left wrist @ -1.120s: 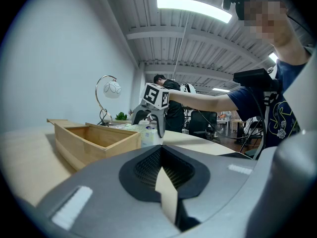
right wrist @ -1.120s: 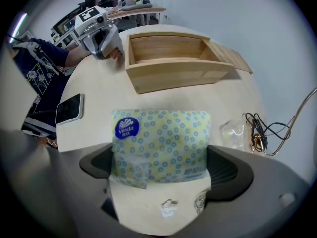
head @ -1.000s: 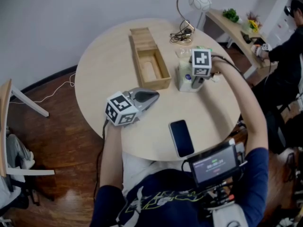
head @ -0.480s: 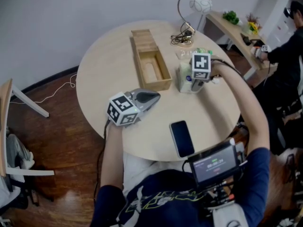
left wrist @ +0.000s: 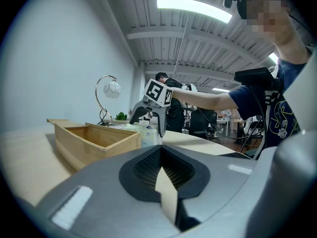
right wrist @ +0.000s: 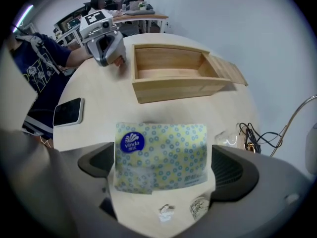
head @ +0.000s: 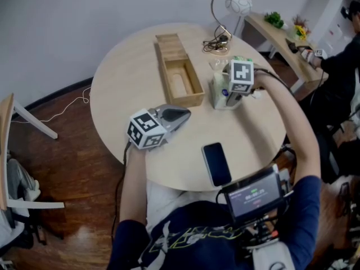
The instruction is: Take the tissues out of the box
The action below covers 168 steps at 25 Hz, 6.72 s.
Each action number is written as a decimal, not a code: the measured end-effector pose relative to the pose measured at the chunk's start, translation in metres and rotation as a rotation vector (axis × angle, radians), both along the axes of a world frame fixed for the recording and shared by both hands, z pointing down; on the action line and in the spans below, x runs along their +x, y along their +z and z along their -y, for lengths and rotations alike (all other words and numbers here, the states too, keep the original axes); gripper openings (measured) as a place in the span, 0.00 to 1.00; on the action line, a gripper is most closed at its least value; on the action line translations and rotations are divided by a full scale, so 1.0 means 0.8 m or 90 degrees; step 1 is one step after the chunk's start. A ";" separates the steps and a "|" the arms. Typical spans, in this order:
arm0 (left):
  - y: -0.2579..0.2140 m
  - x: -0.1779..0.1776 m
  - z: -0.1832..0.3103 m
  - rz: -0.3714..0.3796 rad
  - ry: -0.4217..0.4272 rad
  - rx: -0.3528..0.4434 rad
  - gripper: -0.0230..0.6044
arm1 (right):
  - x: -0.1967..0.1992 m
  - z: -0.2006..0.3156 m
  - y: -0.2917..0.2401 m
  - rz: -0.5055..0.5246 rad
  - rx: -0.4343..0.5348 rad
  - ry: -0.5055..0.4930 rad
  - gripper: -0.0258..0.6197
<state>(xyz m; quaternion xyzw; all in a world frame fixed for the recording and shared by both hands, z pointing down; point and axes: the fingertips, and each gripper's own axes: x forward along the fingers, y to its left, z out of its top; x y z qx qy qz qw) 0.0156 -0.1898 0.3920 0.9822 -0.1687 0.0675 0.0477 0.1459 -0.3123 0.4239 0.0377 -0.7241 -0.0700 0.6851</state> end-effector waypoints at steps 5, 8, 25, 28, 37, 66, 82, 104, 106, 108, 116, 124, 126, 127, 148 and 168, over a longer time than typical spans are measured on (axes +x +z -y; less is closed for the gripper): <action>0.000 0.001 0.000 0.000 0.000 -0.001 0.04 | -0.007 -0.006 -0.014 0.022 0.020 -0.012 0.95; -0.001 0.001 -0.001 0.001 0.000 -0.001 0.04 | -0.010 -0.009 -0.022 0.048 0.039 -0.011 0.95; 0.000 -0.001 -0.003 0.001 0.000 0.001 0.04 | 0.003 -0.045 -0.064 0.396 0.113 0.002 0.95; 0.000 -0.001 -0.003 0.001 0.001 0.002 0.04 | 0.007 -0.060 -0.075 0.575 0.153 0.010 0.94; -0.001 -0.001 -0.003 0.003 -0.001 0.001 0.04 | -0.024 -0.163 -0.143 1.045 0.014 0.016 0.65; -0.002 -0.001 -0.005 -0.001 0.005 0.002 0.04 | -0.037 -0.177 -0.099 1.062 -0.017 0.046 0.04; 0.000 0.000 -0.007 -0.002 0.011 0.001 0.04 | -0.067 -0.183 -0.057 0.928 -0.047 0.050 0.04; -0.001 -0.001 -0.009 -0.001 0.015 0.003 0.04 | -0.076 -0.177 -0.040 0.880 -0.053 0.081 0.04; -0.001 -0.002 -0.009 -0.001 0.014 0.002 0.04 | -0.075 -0.177 -0.040 0.881 -0.051 0.082 0.04; -0.001 -0.002 -0.009 -0.001 0.014 0.003 0.04 | -0.075 -0.177 -0.040 0.880 -0.051 0.083 0.04; 0.000 -0.001 -0.009 -0.002 0.015 0.002 0.04 | -0.074 -0.176 -0.038 0.877 -0.051 0.084 0.04; 0.000 0.001 -0.013 -0.001 0.025 0.004 0.04 | -0.075 -0.177 -0.038 0.879 -0.051 0.082 0.04; 0.000 0.002 -0.016 -0.002 0.035 0.005 0.04 | -0.075 -0.177 -0.038 0.877 -0.052 0.081 0.04; 0.000 0.003 -0.017 -0.003 0.037 0.004 0.04 | -0.075 -0.177 -0.038 0.877 -0.053 0.079 0.04; 0.001 0.003 -0.023 -0.002 0.056 0.005 0.04 | -0.078 -0.179 -0.037 0.878 -0.051 0.077 0.04; 0.003 0.001 -0.024 -0.002 0.056 0.004 0.04 | -0.080 -0.180 -0.035 0.872 -0.053 0.072 0.04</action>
